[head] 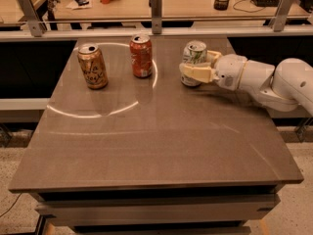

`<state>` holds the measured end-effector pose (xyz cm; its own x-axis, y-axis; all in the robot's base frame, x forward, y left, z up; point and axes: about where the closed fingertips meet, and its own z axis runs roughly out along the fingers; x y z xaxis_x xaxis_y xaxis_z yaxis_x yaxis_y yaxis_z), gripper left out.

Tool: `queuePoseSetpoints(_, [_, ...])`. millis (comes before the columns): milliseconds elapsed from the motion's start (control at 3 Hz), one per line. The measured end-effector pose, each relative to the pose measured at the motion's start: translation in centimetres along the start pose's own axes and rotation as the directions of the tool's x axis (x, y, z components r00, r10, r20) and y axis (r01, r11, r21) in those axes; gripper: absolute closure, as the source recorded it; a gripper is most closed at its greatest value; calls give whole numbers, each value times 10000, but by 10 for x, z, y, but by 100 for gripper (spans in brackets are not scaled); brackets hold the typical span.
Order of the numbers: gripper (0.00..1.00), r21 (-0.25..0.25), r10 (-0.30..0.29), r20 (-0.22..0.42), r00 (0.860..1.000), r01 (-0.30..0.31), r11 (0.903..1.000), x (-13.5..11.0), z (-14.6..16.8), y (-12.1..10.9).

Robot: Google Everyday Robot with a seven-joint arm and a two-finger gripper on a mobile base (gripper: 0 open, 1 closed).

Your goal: Knock 7up can over

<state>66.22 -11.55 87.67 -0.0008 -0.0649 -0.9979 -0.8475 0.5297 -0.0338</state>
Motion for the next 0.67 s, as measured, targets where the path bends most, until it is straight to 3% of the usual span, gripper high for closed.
queuePoseSetpoints(333, [86,-247,15,-320,9995,-23,9997,-7,-6,3])
queuePoseSetpoints(667, [100,-314,-335,-744,9967,313,9990,-31,-23,2])
